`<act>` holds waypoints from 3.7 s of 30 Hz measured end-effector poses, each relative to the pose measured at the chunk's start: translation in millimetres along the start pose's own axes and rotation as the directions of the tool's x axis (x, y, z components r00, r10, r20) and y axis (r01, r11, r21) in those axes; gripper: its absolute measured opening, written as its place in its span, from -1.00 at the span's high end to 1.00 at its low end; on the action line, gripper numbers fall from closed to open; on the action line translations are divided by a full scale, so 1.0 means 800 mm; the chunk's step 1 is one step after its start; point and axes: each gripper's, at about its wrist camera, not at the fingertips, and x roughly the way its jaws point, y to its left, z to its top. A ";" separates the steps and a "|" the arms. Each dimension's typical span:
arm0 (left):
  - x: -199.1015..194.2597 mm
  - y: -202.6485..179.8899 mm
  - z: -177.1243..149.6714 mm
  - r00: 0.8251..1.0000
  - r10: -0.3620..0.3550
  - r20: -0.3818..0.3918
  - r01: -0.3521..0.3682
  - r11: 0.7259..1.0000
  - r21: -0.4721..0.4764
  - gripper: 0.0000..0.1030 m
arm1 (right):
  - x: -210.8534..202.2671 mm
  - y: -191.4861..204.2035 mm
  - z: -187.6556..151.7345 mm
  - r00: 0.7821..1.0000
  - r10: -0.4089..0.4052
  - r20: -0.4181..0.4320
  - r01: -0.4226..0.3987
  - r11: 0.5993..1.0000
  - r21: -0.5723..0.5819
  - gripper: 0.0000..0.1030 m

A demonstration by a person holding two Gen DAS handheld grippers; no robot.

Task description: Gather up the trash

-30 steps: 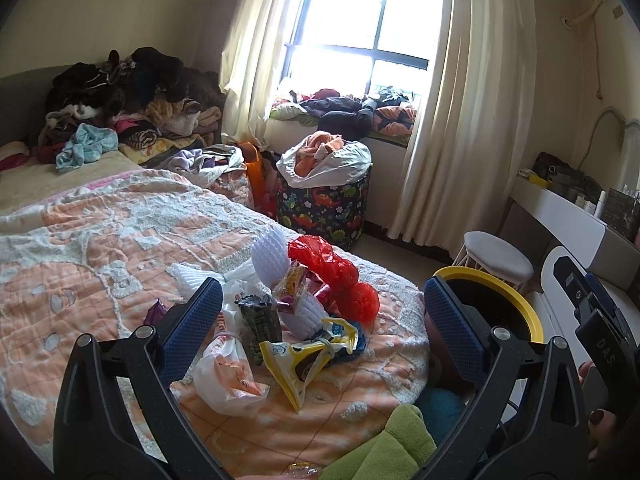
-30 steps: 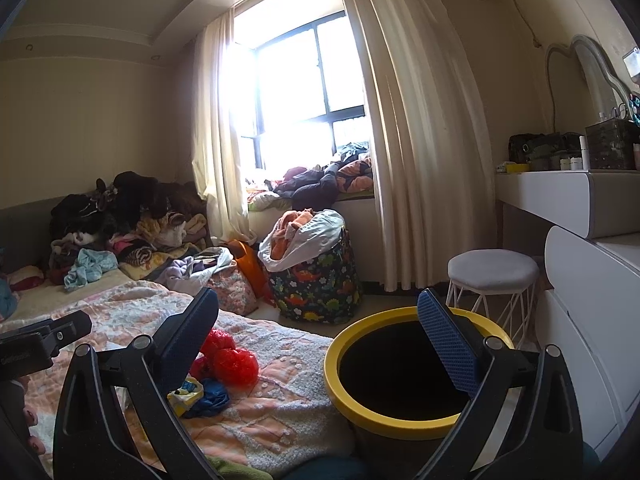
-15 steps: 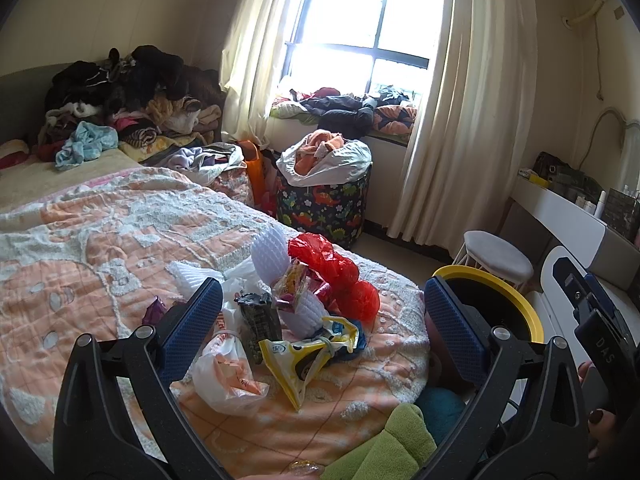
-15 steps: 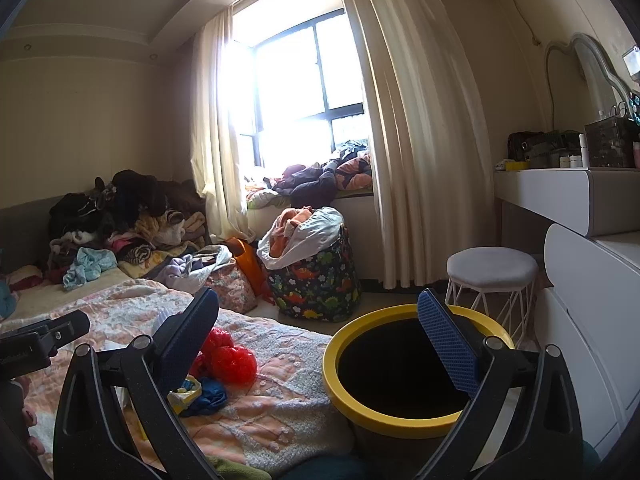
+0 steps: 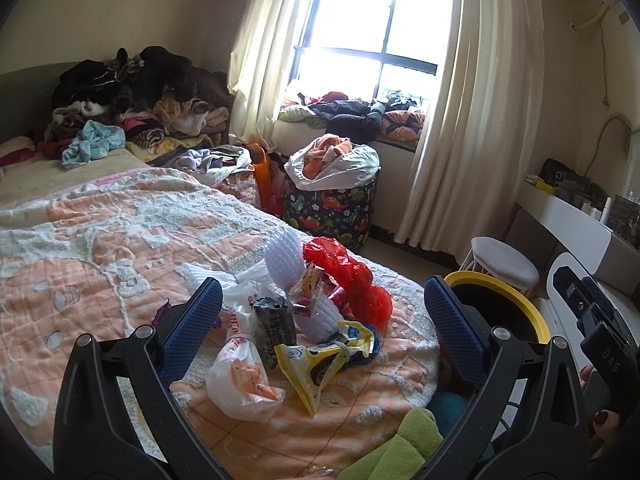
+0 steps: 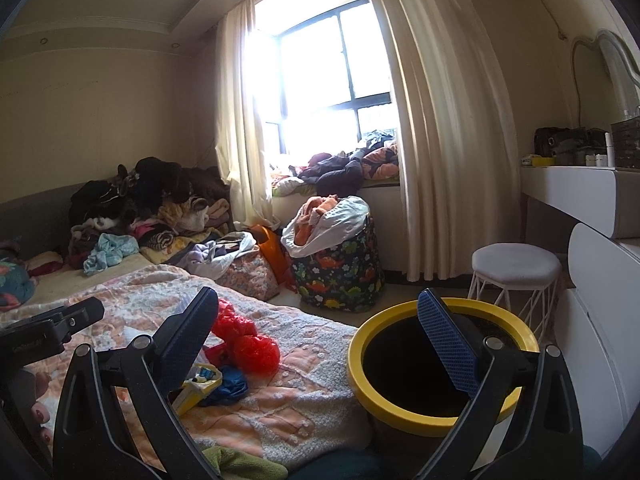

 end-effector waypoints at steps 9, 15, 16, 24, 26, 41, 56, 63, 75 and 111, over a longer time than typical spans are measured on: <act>0.003 0.050 0.006 0.998 0.068 -0.014 -0.069 0.995 -0.071 -0.81 | 0.027 0.040 -0.001 0.988 0.128 -0.081 -0.134 0.989 -0.068 -0.88; 0.001 0.078 0.011 0.995 0.101 -0.013 -0.102 0.989 -0.112 -0.81 | 0.044 0.068 0.004 0.970 0.204 -0.135 -0.218 0.972 -0.092 -0.88; 0.001 0.083 0.011 0.994 0.107 -0.013 -0.108 0.987 -0.116 -0.81 | 0.046 0.072 0.005 0.966 0.215 -0.143 -0.230 0.969 -0.094 -0.88; 0.016 0.125 0.000 0.990 0.112 -0.089 -0.126 0.979 -0.163 -0.81 | 0.082 0.092 0.013 0.943 0.258 -0.210 -0.284 0.953 -0.103 -0.88; 0.023 0.130 -0.008 0.987 0.103 -0.121 -0.124 0.976 -0.178 -0.81 | 0.095 0.091 0.013 0.935 0.263 -0.237 -0.291 0.952 -0.096 -0.88; 0.083 0.123 -0.065 0.941 -0.050 -0.335 -0.046 0.962 -0.271 -0.80 | 0.205 0.076 -0.026 0.868 0.199 -0.455 -0.283 0.951 -0.123 -0.88; 0.113 0.125 -0.086 0.894 -0.137 -0.427 -0.011 0.946 -0.325 -0.20 | 0.295 0.079 -0.077 0.734 0.224 -0.641 -0.300 0.954 -0.010 -0.14; 0.113 0.119 -0.078 0.903 -0.143 -0.405 0.016 0.954 -0.299 0.30 | 0.288 0.070 -0.081 0.725 0.277 -0.631 -0.316 0.947 0.053 0.42; 0.090 0.104 -0.029 0.966 -0.061 -0.252 0.009 0.979 -0.202 0.32 | 0.251 0.046 -0.054 0.782 0.296 -0.549 -0.287 0.952 0.105 0.46; 0.106 -0.046 0.009 0.953 -0.218 -0.209 0.214 0.976 -0.042 0.32 | 0.158 -0.096 0.000 0.883 0.230 -0.409 -0.136 0.960 0.245 0.46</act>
